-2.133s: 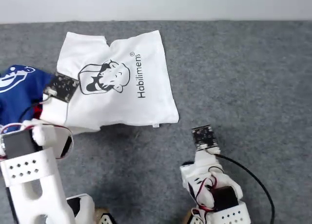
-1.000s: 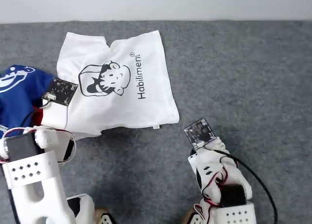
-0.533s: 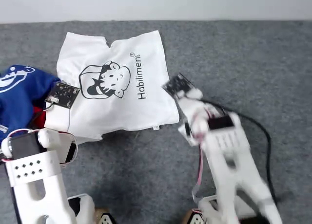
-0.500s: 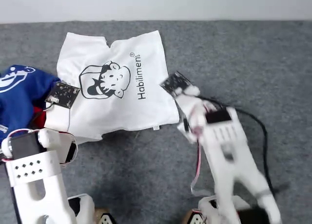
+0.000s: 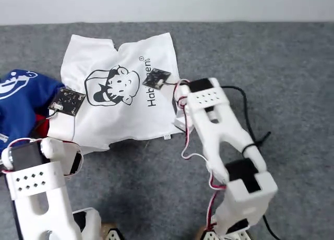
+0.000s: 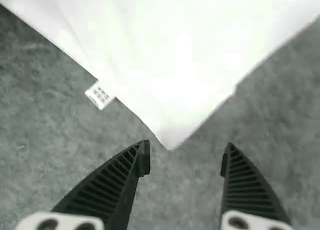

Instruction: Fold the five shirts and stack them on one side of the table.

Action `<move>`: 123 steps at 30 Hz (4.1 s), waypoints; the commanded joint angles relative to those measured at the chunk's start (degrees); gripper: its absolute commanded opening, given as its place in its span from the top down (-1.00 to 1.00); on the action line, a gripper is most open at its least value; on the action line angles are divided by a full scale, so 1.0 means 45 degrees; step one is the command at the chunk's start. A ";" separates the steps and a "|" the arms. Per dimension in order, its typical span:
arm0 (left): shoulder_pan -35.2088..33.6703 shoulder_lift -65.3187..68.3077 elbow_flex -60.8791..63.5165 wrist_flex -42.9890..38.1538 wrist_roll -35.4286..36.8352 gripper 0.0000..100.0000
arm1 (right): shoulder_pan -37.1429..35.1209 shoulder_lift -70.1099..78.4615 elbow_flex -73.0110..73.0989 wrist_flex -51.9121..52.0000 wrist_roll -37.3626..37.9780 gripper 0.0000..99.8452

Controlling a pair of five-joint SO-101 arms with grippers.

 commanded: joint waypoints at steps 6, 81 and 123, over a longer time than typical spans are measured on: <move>-0.0117 -0.0293 -0.0049 -0.0215 0.0098 0.97 | -0.0264 0.2042 -0.2051 0.0127 0.0117 0.49; -0.0039 -0.0293 -1.4154 -0.9162 -0.1133 0.97 | 0.5031 -1.3763 -0.4962 -0.0908 0.2188 0.98; 0.3380 0.6466 -0.7980 -1.4085 -0.1875 0.97 | 0.6945 -1.2786 0.7951 -1.0149 0.3985 0.98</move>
